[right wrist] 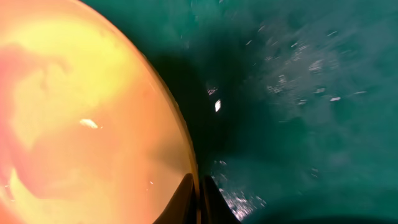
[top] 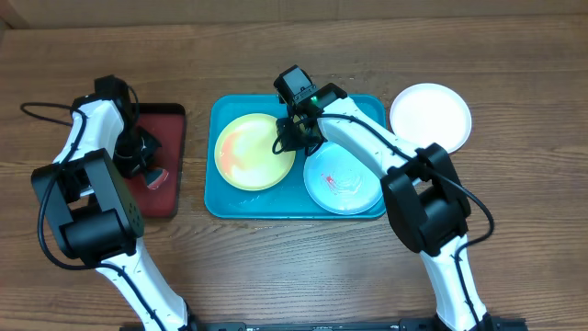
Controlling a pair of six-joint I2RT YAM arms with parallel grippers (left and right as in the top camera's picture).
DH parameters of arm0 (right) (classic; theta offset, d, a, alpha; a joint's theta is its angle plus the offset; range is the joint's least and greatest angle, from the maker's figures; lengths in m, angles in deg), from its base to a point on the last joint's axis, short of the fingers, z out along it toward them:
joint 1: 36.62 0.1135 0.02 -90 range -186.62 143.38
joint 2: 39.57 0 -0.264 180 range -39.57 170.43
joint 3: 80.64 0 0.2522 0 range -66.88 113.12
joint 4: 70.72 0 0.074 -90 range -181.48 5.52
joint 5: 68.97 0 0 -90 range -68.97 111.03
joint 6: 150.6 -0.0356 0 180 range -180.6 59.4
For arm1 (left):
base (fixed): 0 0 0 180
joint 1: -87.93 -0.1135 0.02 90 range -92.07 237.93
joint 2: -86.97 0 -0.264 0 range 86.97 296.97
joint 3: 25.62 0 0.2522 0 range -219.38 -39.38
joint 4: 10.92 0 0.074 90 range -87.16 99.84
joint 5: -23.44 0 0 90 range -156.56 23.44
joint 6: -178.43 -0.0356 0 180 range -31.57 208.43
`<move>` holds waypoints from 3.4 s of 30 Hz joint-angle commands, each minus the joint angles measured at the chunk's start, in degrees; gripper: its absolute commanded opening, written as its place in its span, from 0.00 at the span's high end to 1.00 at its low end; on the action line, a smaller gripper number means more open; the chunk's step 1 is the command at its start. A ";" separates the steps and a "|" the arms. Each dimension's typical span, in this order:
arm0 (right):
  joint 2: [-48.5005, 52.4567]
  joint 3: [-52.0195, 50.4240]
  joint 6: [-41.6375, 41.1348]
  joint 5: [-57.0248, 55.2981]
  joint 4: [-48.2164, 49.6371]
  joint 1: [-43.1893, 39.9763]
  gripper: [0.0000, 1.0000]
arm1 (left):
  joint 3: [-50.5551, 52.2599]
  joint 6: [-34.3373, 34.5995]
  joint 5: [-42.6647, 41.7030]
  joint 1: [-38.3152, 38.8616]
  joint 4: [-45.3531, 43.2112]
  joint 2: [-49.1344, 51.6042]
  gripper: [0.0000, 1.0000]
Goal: Clean dirty plates on tray and stack at the side
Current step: 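Lift the yellow plate with the right gripper and stack it on the white plate, then reach the right gripper to the light-blue plate rim and drag it left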
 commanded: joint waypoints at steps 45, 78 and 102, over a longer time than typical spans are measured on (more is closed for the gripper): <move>-17.22 1.66 2.78 4.90 -10.60 -20.94 0.96 | 2.23 -3.23 -5.05 -1.07 -1.57 -0.68 0.96; -15.32 -11.50 19.82 20.15 -8.31 -37.59 0.49 | 2.23 -3.48 -6.75 -1.07 -2.21 -0.68 0.96; -10.05 -16.63 27.69 0.63 -7.76 -20.02 0.55 | 2.23 -4.09 -6.78 -1.07 -2.23 -0.68 0.96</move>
